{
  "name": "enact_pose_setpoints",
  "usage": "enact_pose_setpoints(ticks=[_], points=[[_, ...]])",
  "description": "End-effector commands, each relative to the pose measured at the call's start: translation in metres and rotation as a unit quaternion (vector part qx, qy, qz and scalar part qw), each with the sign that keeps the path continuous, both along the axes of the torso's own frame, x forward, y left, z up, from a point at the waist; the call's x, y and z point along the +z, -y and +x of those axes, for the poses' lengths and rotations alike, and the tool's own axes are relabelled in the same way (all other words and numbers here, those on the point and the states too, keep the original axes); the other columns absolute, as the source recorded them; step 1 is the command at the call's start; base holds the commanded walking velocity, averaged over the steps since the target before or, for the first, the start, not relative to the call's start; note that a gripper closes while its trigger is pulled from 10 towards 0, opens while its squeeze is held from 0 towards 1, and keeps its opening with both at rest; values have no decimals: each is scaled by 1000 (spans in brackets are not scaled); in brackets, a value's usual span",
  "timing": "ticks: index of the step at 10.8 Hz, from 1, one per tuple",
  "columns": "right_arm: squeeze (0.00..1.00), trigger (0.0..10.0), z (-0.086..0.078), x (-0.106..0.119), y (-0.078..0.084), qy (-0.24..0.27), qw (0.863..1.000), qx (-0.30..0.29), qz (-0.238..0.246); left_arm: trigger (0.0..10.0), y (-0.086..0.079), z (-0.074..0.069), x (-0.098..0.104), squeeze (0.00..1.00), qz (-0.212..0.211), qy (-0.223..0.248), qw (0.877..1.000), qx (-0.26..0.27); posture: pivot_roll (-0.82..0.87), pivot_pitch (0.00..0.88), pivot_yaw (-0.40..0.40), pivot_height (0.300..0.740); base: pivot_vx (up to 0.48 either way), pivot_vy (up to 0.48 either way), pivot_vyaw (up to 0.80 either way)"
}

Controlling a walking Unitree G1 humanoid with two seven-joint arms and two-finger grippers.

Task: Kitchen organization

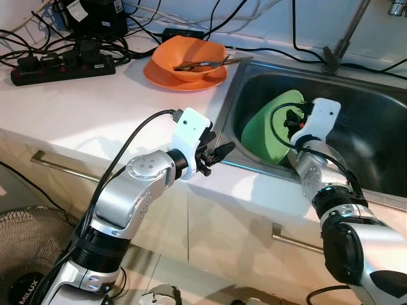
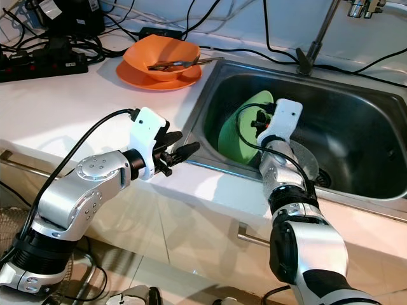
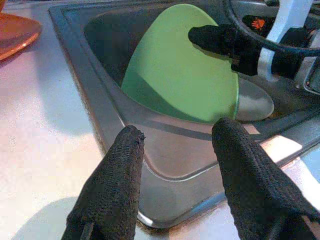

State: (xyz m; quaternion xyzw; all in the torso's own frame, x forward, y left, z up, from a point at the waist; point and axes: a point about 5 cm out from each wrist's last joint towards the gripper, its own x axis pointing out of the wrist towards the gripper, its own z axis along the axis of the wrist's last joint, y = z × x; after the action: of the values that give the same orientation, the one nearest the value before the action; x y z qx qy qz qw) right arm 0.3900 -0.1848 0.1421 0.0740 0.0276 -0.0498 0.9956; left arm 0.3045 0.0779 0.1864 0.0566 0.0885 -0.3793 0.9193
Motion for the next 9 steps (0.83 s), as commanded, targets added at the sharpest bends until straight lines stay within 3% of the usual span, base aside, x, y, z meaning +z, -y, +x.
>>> enact_pose_setpoints(ticks=[1, 2, 3, 4, 5, 9], points=[[0, 10000, -1, 0, 3, 3, 1000, -1, -16, 10000, 2, -1, -1, 0, 4, -3, 1000, -6, 144, 68, -21, 740, 0, 0, 0], [118, 10000, -1, -1, 2, 1, 1000, 1, -25, 10000, 2, -1, -1, 0, 5, -4, 1000, -6, 145, 68, -21, 740, 0, 0, 0], [1000, 10000, -1, -1, 2, 0, 1000, 1, -31, 10000, 2, -1, -2, 0, 4, -5, 1000, -5, 145, 67, -21, 740, 0, 0, 0], [1000, 10000, -1, -1, 3, 0, 999, -2, -43, 10000, 2, -1, -2, 0, 4, -5, 1000, -5, 144, 67, -20, 740, 0, 0, 0], [0, 10000, -2, -2, 3, 0, 999, -1, -46, 10000, 2, -1, -3, 0, 4, -7, 1000, -6, 143, 67, -19, 740, 0, 0, 0], [0, 10000, -4, -5, 7, -9, 996, -15, -85, 10000, 2, -1, -6, 0, 8, -11, 1000, -5, 146, 68, -18, 740, 0, 0, 0]])
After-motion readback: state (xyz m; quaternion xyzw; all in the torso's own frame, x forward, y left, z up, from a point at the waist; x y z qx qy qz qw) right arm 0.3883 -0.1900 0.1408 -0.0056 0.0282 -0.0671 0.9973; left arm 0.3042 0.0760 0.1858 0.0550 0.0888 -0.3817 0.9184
